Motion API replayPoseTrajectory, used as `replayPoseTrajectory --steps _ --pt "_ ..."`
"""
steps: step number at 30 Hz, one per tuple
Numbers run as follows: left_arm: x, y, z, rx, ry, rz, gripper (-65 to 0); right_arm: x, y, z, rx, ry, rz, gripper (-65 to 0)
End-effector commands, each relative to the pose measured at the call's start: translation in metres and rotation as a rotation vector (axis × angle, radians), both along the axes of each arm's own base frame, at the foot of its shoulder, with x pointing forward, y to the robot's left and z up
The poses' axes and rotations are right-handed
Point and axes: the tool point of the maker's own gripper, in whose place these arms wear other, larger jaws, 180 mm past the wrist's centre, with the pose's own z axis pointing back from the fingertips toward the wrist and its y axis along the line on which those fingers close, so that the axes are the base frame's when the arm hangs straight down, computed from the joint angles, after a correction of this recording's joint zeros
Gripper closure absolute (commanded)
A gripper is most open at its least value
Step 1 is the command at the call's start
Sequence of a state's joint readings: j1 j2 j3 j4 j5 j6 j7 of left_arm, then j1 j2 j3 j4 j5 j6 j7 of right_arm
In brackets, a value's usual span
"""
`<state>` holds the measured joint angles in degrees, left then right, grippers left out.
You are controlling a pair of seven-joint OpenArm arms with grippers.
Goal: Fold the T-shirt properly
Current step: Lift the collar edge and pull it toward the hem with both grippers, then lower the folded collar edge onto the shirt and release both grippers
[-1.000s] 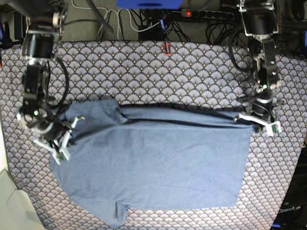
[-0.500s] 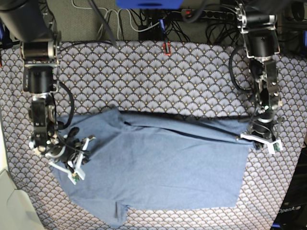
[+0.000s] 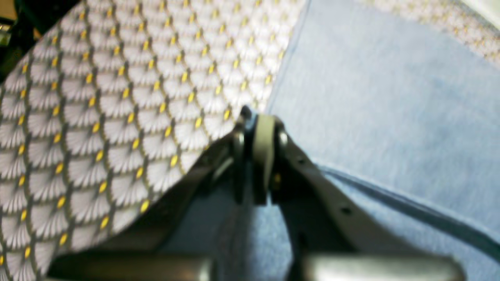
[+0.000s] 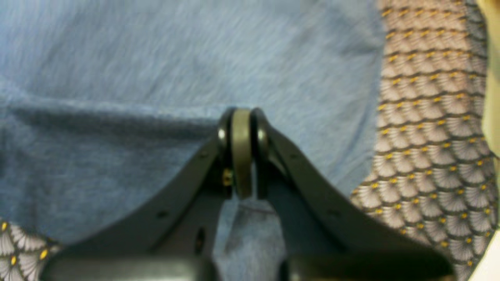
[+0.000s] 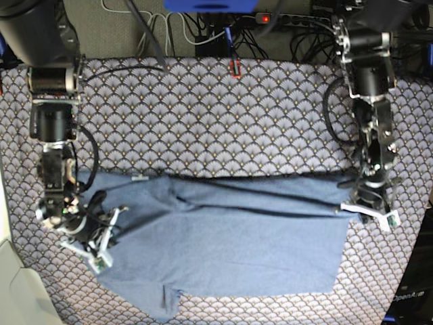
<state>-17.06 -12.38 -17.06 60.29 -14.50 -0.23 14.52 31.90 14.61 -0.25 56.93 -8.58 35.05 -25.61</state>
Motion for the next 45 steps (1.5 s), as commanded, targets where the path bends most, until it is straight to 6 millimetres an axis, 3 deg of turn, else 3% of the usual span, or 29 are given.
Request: replayPoseTrajectory --steps 1,19,23,27,30,33,38,41,45 --pt "0.012 0.008 0.026 0.027 -0.07 0.007 -0.3 0.015 -0.006 0.027 0.005 -0.076 -0.016 0.0" --pt "0.012 0.007 0.026 0.025 -0.07 0.006 -0.3 0.032 -0.016 0.052 0.025 -0.188 -0.097 0.0" --pt "0.013 0.004 0.025 0.019 -0.07 0.004 -0.3 0.028 -0.015 0.044 0.019 -0.167 -0.094 0.0" --pt "0.01 0.004 0.021 0.018 -0.062 0.003 -0.3 0.015 -0.013 0.022 0.02 -0.122 -0.091 0.0" --pt "0.01 0.004 0.02 0.018 -0.059 0.004 -0.3 0.011 0.003 0.009 0.026 -0.091 -0.063 0.0" --pt "0.007 0.004 0.016 0.018 -0.051 0.004 -0.4 0.009 0.002 -0.011 0.039 -0.03 -0.078 -5.6" --pt "0.004 0.003 0.011 0.017 -0.037 0.001 -0.5 0.014 0.0 -0.016 0.054 -0.004 -0.09 -19.4" --pt "0.004 -0.009 -0.004 0.023 0.005 -0.034 -0.5 0.021 0.0 -0.011 0.063 -0.006 -0.096 -21.4" --pt "0.005 -0.015 -0.008 0.025 0.013 -0.051 -0.5 0.027 -0.002 -0.011 0.074 0.008 -0.105 -21.7"
